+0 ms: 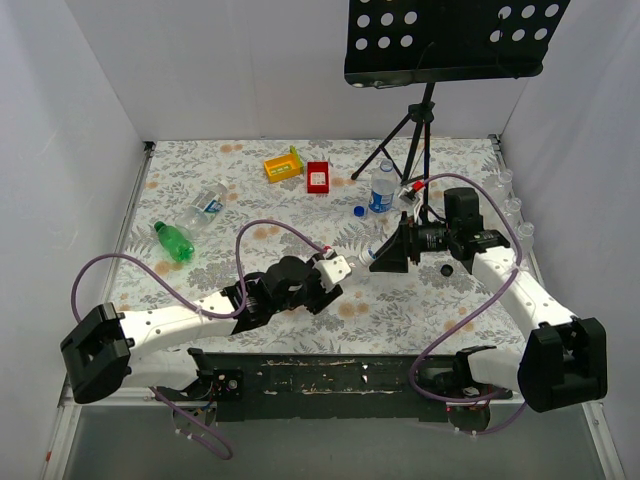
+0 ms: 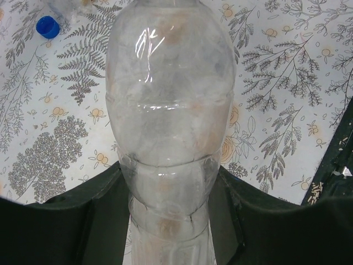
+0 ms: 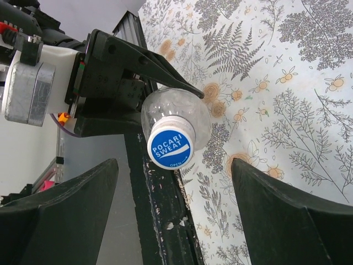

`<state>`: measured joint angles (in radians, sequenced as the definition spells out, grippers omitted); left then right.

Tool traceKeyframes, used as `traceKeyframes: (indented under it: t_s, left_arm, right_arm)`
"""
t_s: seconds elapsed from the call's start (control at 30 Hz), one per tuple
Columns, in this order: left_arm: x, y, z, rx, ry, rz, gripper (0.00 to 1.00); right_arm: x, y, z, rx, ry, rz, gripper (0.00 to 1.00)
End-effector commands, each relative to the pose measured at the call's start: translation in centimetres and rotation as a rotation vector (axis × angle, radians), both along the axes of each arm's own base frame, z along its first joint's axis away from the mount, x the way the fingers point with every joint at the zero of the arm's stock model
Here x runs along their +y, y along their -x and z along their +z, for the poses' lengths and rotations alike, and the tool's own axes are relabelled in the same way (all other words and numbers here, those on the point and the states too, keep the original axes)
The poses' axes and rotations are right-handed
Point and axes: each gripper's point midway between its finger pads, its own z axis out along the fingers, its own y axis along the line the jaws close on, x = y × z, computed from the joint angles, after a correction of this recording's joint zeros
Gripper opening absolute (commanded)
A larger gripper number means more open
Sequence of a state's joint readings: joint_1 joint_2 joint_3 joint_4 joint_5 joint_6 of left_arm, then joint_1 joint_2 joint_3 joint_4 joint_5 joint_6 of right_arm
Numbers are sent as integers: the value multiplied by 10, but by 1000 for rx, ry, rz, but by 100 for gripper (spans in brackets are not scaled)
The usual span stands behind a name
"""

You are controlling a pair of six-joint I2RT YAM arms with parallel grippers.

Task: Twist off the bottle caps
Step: Unscrew the bottle cap from the plastic bottle.

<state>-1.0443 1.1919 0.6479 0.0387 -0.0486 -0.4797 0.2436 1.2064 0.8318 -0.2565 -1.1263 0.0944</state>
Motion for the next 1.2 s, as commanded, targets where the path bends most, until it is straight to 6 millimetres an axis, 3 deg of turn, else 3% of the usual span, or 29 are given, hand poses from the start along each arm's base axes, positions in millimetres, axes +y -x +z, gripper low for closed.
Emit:
traceKeyframes:
  t_s: [0.0,0.23,0.5,0.6,0.73,0.83,0.97,1.1,1.13,1.17]
  left_arm:
    - [-10,-5,17,-35,41,5,13]
    - [-11,-5,15,-36,27,0,13]
    - [-12,-3,11,-27,18,-10,13]
    - [-12,-4,13,-29,20,-11,13]
    - [-11,-2,15,-24,27,-11,13]
    - [-12,6,16,-4,41,-44,14]
    - [-15,32,20,67,83,-177,14]
    - [-5,60,24,193,132,-319,14]
    - [3,72,33,262,176,-408,14]
    - [7,76,38,292,198,-440,14]
  right_arm:
    - [4,-9,16,-16,-34,7,89]
    - [11,-14,13,9,-14,11,79]
    - [13,-13,10,2,-6,19,58]
    - [14,-12,8,4,-4,32,45]
    - [15,-8,9,-45,-14,75,17]
    - [14,5,13,-161,-55,171,9]
    - [13,13,14,-356,-57,259,7]
    - [9,29,2,-531,34,413,6]
    - [7,38,2,-736,34,550,6]
    - [7,40,2,-794,38,584,6]
